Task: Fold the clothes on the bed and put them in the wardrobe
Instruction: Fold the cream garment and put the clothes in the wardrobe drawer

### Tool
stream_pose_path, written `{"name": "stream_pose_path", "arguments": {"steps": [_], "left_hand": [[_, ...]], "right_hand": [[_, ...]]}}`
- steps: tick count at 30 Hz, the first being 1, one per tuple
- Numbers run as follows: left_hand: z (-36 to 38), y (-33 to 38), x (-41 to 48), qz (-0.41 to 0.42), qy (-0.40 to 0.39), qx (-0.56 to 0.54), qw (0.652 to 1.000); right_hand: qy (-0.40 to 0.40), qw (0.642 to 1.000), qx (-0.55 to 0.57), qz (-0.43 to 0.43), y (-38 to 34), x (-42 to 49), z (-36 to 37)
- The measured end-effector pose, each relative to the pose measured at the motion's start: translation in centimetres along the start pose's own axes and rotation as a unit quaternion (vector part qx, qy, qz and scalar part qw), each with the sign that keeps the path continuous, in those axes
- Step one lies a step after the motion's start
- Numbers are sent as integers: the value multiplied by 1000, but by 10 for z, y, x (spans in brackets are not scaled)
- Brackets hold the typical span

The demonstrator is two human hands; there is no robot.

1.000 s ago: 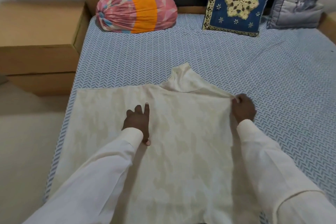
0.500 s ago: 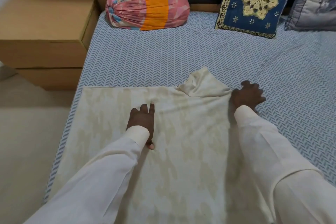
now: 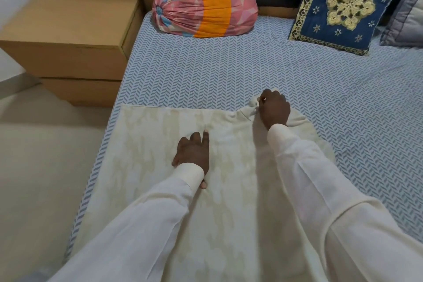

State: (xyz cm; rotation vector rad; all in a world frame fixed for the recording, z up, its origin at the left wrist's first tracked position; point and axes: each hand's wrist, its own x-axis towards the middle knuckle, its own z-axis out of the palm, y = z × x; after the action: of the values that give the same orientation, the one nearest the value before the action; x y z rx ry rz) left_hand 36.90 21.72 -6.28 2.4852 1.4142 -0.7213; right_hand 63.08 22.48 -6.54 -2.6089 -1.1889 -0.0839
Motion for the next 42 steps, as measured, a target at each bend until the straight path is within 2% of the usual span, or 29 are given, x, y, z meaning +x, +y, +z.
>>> {"name": "stream_pose_path", "arguments": {"steps": [2,6,9,13,16,18,23,27,30,32,35,37,39,42], "left_hand": [[0,0,0,3,2,1,1000],[3,-4,-7,23,12,-14,1000],[10,-11,-24,59,40,-17,997],[29,-21,-54,65,98,-43,992],[52,-25,-82,149,198,7,969],[66,-27,-102,188,235,-5,954],[88,-22,-148,237,167,-63,955],[98,-34,-179,252,148,-92,952],[101,-58,-198,253,135,-94,953],[105,-82,-210,246,113,-98,958],[112,-120,-224,230,85,-85,966],[121,-146,-234,228,73,-59,969],[134,-171,-248,229,60,-27,971],[148,-195,-265,234,72,40,969]], "right_hand": [[11,999,36,-10,-4,-16,-3],[-27,995,77,-65,-7,-79,-4],[-27,992,112,-50,1,-133,-11],[18,988,135,78,38,-189,-29],[79,961,127,233,96,-233,-54],[75,936,116,325,133,-266,-67],[18,885,106,453,177,-327,-75],[-9,895,124,427,179,-353,-91],[-7,877,150,457,181,-367,-104],[-59,871,157,461,180,-380,-109],[-173,874,167,423,173,-406,-112],[-221,879,142,399,174,-423,-112],[-199,886,143,394,175,-438,-113],[-74,883,143,440,170,-460,-123]]}}
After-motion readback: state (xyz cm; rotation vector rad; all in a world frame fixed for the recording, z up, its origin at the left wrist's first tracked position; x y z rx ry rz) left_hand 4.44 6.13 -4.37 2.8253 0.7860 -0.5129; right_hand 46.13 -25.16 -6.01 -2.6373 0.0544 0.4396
